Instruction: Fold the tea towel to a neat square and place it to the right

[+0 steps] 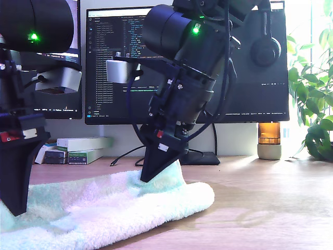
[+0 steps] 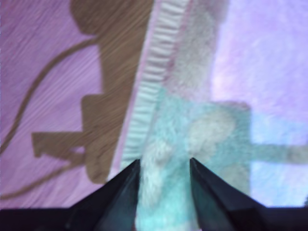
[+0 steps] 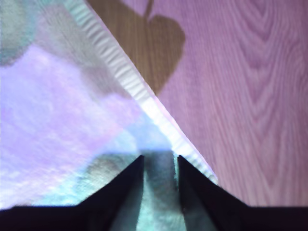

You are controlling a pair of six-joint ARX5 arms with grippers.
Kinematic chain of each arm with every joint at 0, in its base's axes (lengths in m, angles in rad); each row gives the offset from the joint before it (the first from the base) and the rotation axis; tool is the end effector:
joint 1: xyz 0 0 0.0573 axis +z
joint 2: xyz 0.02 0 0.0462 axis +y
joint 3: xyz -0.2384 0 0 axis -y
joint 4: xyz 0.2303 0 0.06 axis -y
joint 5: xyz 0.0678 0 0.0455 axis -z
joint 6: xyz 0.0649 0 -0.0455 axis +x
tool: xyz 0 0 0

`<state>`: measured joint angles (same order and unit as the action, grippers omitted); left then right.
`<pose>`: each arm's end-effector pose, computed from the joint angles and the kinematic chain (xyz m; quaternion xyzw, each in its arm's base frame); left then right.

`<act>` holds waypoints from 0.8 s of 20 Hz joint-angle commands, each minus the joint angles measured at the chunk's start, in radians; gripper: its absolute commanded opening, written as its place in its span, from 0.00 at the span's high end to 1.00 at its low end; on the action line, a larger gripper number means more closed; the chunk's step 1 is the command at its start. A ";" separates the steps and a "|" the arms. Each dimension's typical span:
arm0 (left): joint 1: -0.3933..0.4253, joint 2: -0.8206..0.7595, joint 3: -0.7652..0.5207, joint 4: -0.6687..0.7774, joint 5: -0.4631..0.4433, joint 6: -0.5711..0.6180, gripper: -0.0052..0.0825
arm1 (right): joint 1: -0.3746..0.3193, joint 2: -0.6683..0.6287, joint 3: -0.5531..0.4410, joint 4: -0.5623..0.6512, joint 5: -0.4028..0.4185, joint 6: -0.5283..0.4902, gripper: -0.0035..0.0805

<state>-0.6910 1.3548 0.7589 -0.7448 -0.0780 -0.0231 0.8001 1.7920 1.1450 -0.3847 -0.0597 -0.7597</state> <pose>0.1754 -0.1385 0.1278 0.2244 0.5786 -0.2298 0.7497 0.2482 0.2612 0.1314 -0.4589 0.2927 0.5072 0.6682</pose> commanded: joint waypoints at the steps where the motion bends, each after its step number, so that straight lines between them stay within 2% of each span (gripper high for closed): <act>1: 0.006 0.006 -0.016 -0.008 -0.013 -0.003 0.61 | 0.002 -0.002 0.014 0.006 0.027 0.004 0.70; 5: 0.009 0.006 -0.009 -0.025 -0.051 -0.003 0.61 | 0.002 -0.003 0.048 -0.002 0.044 0.008 0.70; 10: 0.009 0.006 0.008 -0.052 -0.116 -0.003 0.61 | 0.002 -0.003 0.094 -0.003 0.053 0.068 0.70; 12: 0.008 0.004 0.016 -0.052 -0.137 -0.003 0.61 | 0.000 -0.003 0.114 -0.013 0.081 0.111 0.70; 16: 0.008 -0.048 0.018 -0.047 -0.138 -0.003 0.61 | -0.027 -0.006 0.140 -0.086 0.069 0.229 0.71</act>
<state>-0.6846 1.3376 0.7639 -0.7998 -0.2157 -0.0235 0.7807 1.7920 1.2785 -0.4641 0.0128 -0.5488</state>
